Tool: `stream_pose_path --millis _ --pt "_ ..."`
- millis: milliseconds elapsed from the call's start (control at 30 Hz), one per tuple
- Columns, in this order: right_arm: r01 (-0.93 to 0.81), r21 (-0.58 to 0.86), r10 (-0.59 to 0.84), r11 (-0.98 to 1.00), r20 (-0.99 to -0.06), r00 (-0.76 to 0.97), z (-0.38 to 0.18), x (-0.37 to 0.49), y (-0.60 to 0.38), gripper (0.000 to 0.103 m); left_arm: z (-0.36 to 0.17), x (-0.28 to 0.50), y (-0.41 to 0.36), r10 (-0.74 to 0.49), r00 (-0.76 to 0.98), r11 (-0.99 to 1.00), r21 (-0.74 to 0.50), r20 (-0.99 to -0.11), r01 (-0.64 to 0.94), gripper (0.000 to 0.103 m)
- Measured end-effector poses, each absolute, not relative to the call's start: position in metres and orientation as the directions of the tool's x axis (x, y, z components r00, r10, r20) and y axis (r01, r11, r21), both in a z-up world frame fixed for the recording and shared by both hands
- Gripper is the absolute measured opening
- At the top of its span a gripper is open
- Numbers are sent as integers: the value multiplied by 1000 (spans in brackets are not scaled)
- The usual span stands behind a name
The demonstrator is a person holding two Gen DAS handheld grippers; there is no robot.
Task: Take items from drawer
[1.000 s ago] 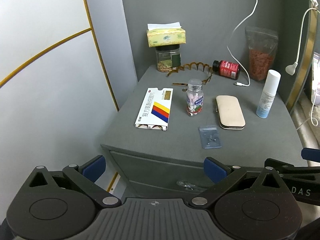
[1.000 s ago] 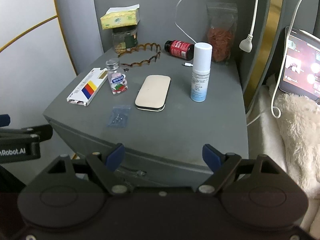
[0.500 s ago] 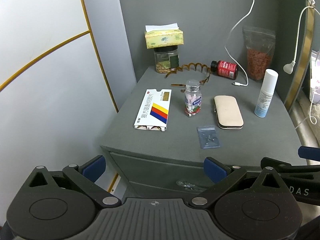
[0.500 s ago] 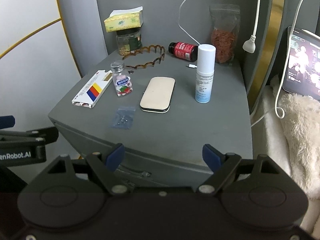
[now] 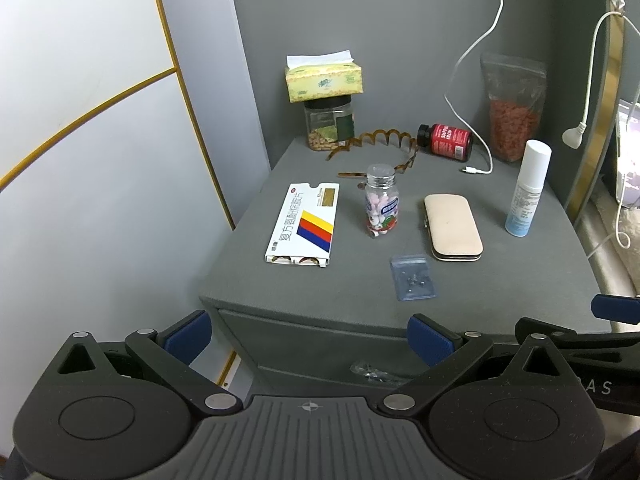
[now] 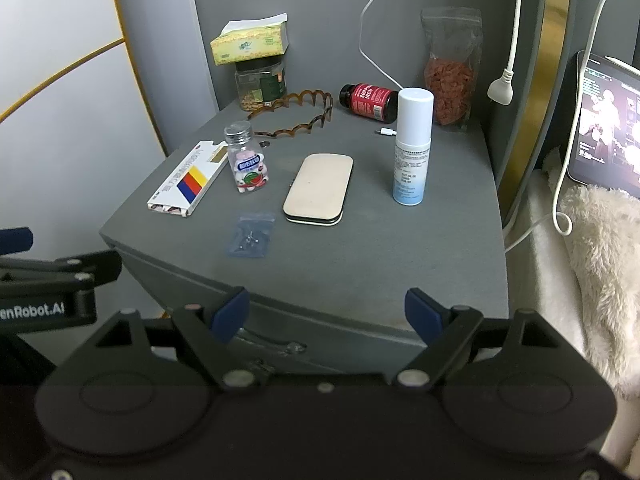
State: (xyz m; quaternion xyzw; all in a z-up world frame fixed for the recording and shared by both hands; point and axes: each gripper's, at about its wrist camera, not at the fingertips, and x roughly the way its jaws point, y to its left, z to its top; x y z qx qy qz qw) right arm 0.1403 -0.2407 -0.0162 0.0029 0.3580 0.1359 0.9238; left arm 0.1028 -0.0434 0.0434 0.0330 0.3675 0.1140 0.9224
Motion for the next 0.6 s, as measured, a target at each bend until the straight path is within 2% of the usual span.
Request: stream_pose_path --millis 600 --pt "-252 112 262 961 -660 705 -15 140 -241 84 43 102 -51 253 705 967 184 -663 -174 103"
